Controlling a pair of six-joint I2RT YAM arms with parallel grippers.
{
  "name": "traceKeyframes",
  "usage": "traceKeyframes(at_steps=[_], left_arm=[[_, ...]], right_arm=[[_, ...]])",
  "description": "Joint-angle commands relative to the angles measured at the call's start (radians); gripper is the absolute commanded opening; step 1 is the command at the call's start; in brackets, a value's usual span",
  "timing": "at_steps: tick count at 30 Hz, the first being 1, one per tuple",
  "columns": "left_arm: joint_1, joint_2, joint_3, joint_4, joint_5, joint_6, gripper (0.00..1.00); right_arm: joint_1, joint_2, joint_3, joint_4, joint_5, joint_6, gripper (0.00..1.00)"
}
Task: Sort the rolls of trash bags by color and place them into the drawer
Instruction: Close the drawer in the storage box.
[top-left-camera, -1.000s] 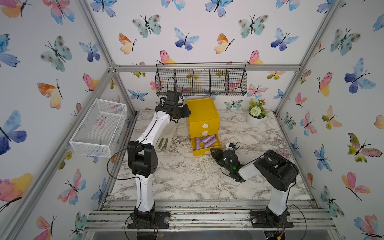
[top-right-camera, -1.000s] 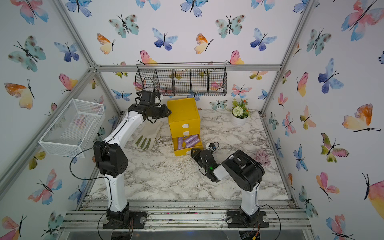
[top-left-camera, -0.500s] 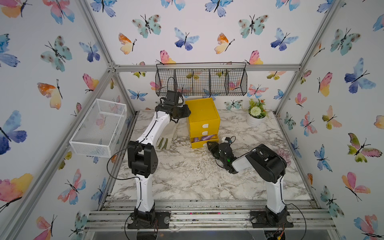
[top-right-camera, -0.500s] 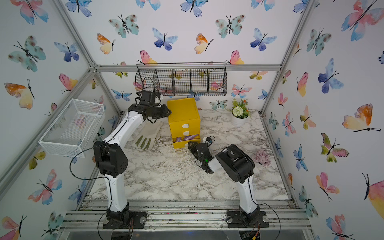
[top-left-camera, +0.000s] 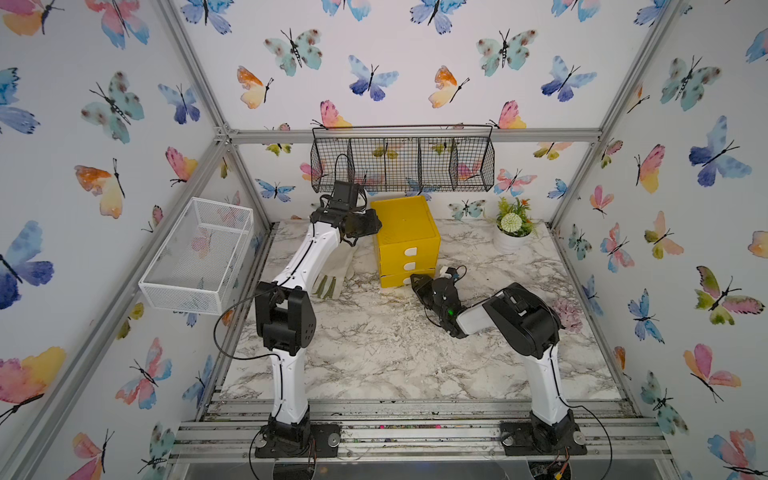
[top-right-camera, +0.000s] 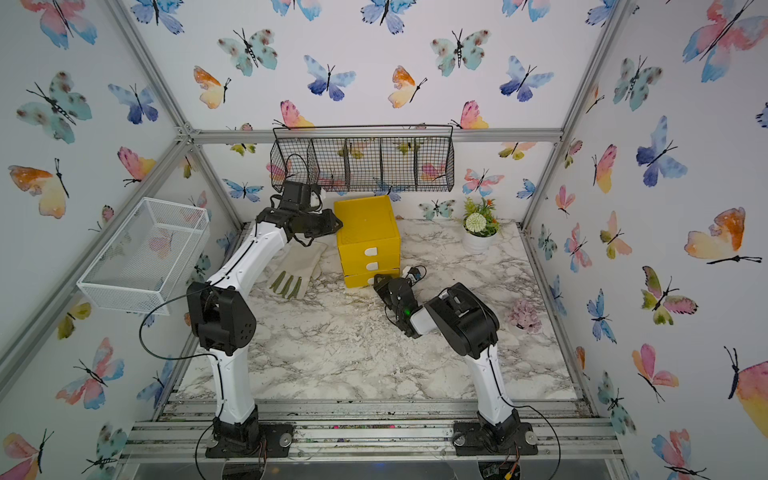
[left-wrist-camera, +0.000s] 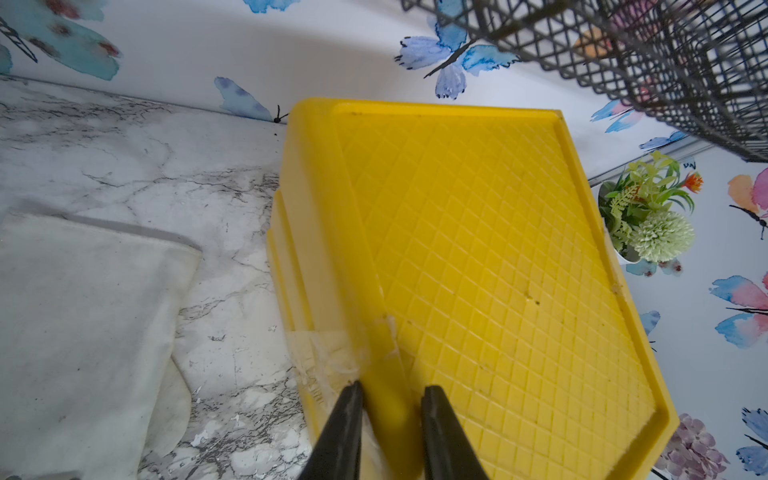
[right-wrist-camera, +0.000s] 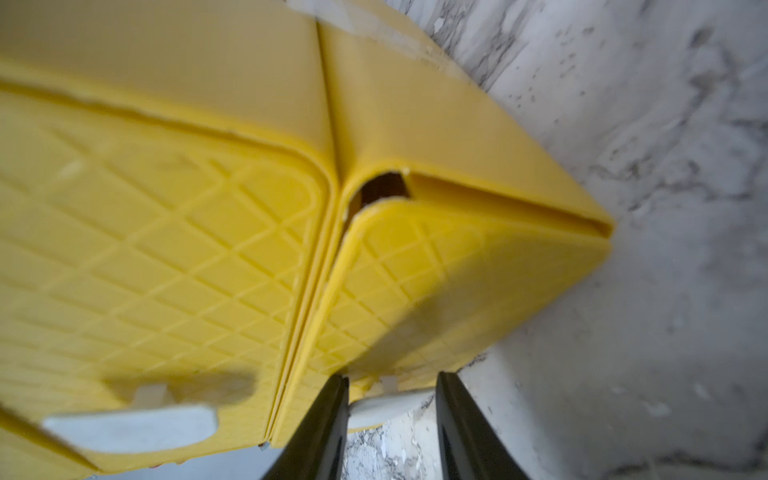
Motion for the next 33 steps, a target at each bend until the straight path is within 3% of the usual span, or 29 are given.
traceKeyframes(at_steps=[1,7,11,17,19,22,27,33], left_arm=[[-0.023,0.033,-0.014,-0.105,0.053,0.03,0.26],[-0.022,0.034,-0.006,-0.114,0.055,0.033,0.27],[-0.022,0.015,-0.006,-0.113,0.041,0.036,0.37],[-0.022,-0.052,-0.011,-0.091,-0.02,0.042,0.53],[-0.022,-0.109,-0.022,-0.074,-0.045,0.046,0.64],[-0.023,-0.201,-0.07,-0.02,-0.075,0.053,0.71],[-0.024,-0.43,-0.271,0.12,-0.112,0.065,0.71],[-0.027,-0.799,-0.759,0.394,-0.235,0.039,0.7]], right_arm=[[-0.003,0.049,0.036,-0.008,0.001,0.012,0.39],[-0.003,0.031,-0.001,0.063,0.004,-0.018,0.39],[-0.003,-0.036,-0.062,0.077,-0.023,-0.069,0.43],[-0.003,-0.262,-0.212,-0.018,-0.078,-0.228,0.51],[-0.003,-0.374,-0.259,-0.097,-0.095,-0.309,0.55],[-0.003,-0.548,-0.287,-0.305,-0.084,-0.476,0.59],[-0.003,-0.798,-0.277,-0.653,0.016,-0.73,0.66],[-0.016,-1.049,-0.345,-0.79,0.259,-0.9,0.77]])
